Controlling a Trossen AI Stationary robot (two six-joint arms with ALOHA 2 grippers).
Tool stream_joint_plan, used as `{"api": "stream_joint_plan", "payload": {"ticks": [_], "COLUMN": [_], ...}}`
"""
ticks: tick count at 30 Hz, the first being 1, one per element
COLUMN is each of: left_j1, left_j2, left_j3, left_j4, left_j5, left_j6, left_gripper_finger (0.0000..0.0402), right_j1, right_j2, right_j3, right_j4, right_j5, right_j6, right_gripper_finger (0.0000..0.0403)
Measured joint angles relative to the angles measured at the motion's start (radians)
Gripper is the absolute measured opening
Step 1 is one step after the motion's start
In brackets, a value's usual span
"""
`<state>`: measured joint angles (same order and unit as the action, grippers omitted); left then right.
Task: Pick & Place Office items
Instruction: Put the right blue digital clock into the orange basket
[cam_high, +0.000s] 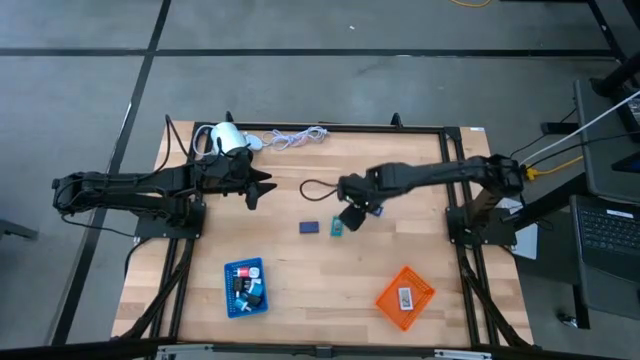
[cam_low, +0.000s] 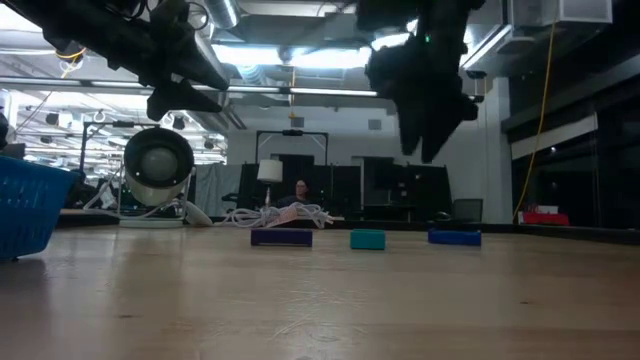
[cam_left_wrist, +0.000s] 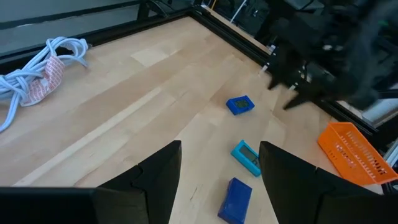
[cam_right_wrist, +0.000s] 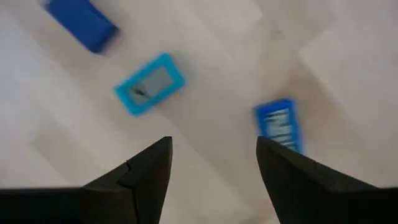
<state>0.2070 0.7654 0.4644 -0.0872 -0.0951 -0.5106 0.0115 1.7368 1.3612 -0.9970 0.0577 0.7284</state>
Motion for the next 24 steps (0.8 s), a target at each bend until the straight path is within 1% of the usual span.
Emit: {"api": "stream_joint_plan", "payload": {"ticks": [4,7,12,18,20,24], "left_j1": [0.0,0.0,0.0,0.0,0.0,0.0], "left_j2": [0.0,0.0,0.0,0.0,0.0,0.0], "left_j3": [0.0,0.0,0.0,0.0,0.0,0.0], "left_j4": [-0.002,-0.006,-0.022,-0.047,-0.062,-0.102], "left_j5": [-0.022,-0.044,-0.063,-0.069,-0.072,-0.072], "left_j6": [-0.017,-0.035,-0.069,-0.117,-0.124,-0.165], "left_gripper_finger": [0.021,0.021,0.021,0.021,0.021,0.021], "right_j1": [-0.074,-0.118,-0.175,-0.202,-0.207,-0.213], "right_j2": [0.014,0.032,0.067,0.124,0.142,0.18], "right_j3": [-0.001,0.0,0.0,0.0,0.0,0.0], "right_j4": [-0.107,-0.172,-0.16,-0.157,-0.126,-0.048], "right_j5": [-0.031,-0.043,-0.031,0.051,0.051,-0.025], "right_j6": [-0.201,-0.294,-0.423,-0.504,-0.532,-0.561], "right_gripper_finger": [0.0235,0.0239,0.0261,0.0298,0.0307,0.0315]}}
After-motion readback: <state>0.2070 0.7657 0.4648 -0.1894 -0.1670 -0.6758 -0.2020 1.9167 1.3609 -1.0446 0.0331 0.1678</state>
